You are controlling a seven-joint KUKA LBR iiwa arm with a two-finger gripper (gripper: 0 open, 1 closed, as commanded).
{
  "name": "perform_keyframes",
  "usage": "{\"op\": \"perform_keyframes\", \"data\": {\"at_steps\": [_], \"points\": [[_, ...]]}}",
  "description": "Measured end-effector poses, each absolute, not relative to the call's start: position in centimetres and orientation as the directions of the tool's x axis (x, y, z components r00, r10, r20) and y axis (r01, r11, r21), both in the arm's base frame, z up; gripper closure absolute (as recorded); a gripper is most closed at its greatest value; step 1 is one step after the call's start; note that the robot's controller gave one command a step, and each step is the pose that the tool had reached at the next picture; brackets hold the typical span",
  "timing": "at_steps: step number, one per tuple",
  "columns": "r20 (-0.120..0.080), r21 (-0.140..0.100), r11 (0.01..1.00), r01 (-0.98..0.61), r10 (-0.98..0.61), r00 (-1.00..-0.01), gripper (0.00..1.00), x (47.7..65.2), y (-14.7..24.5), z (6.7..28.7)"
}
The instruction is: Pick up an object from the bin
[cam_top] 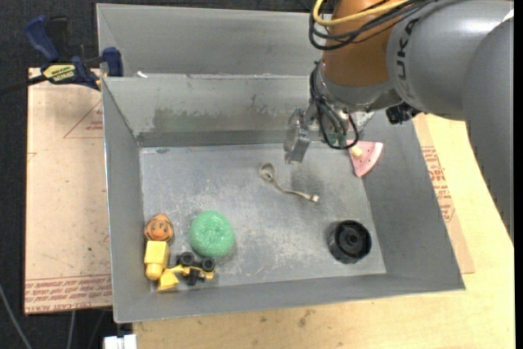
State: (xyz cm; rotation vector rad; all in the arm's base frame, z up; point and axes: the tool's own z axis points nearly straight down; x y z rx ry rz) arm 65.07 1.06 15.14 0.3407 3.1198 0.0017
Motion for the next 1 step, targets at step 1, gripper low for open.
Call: {"op": "perform_keyframes", "data": {"at_steps": [1], "points": [[-0.003, 0.001, 0.977, 0.215, 0.215, -0.977, 0.00, 65.07, 1.07, 15.14]]}}
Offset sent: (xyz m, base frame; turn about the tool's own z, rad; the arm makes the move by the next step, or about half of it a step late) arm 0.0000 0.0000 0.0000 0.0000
